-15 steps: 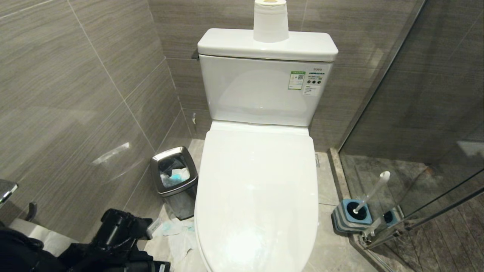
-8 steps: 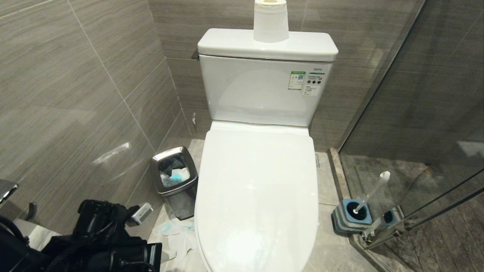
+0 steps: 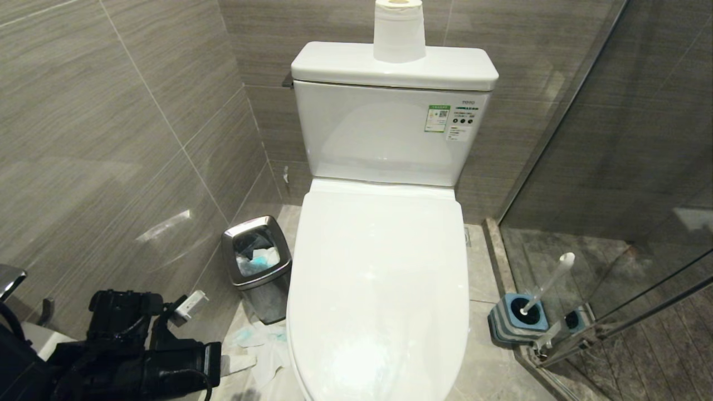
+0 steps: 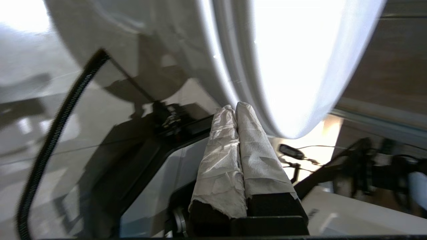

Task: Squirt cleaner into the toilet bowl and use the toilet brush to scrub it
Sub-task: Use the left hand to lift the toilet lid slightly

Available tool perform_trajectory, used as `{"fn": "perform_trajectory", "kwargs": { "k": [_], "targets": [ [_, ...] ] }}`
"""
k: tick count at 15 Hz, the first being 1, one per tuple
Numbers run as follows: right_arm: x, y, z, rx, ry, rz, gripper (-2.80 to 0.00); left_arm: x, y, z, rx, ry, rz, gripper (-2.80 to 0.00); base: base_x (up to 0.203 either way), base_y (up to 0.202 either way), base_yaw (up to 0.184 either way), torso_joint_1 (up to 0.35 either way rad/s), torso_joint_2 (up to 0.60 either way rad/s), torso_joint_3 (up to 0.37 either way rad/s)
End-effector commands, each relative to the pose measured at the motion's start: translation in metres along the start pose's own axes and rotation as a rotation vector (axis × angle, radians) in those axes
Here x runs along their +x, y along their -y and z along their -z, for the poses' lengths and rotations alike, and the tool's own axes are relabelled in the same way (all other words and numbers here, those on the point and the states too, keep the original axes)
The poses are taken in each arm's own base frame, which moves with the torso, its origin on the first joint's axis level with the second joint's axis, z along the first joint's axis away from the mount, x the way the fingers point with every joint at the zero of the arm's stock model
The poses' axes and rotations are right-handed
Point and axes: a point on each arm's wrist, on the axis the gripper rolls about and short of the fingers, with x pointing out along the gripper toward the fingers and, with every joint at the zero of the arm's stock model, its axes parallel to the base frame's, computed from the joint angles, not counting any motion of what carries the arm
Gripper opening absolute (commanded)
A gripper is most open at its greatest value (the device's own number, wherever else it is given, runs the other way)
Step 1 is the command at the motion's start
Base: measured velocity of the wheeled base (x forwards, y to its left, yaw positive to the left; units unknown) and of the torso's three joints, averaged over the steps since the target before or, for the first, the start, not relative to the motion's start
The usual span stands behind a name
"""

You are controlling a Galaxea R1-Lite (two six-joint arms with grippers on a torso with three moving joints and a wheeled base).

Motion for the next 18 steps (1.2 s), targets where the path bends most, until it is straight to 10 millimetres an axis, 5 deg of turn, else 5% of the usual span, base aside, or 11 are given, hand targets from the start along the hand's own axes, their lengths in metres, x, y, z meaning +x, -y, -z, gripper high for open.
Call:
{"fn": "perform_trajectory", "kwargs": {
  "k": [1, 7, 8, 14, 18],
  "targets": [
    [0.000, 0.000, 0.000, 0.000, -0.002, 0.000, -2.80, -0.004, 0.001, -0.003, -0.016, 0.027, 0.046, -2.80, 0.000, 0.000, 0.000, 0.000, 0.00, 0.000],
    [0.000, 0.000, 0.000, 0.000, -0.002, 0.000, -2.80, -0.006, 0.001, 0.004, -0.044, 0.013, 0.054, -2.80, 0.000, 0.000, 0.000, 0.000, 0.00, 0.000],
    [0.000, 0.000, 0.000, 0.000, -0.002, 0.000, -2.80, -0.007, 0.001, 0.005, -0.039, 0.019, 0.057, 0.00, 0.000, 0.000, 0.000, 0.000, 0.00, 0.000],
    [0.000, 0.000, 0.000, 0.002, -0.002, 0.000, -2.80, -0.012, -0.019, 0.004, -0.060, 0.044, 0.209, 0.00, 0.000, 0.000, 0.000, 0.000, 0.00, 0.000],
    [0.000, 0.000, 0.000, 0.002, -0.003, 0.000, -2.80, -0.030, -0.030, 0.020, -0.125, 0.021, 0.365, 0.00, 0.000, 0.000, 0.000, 0.000, 0.00, 0.000]
  ]
}}
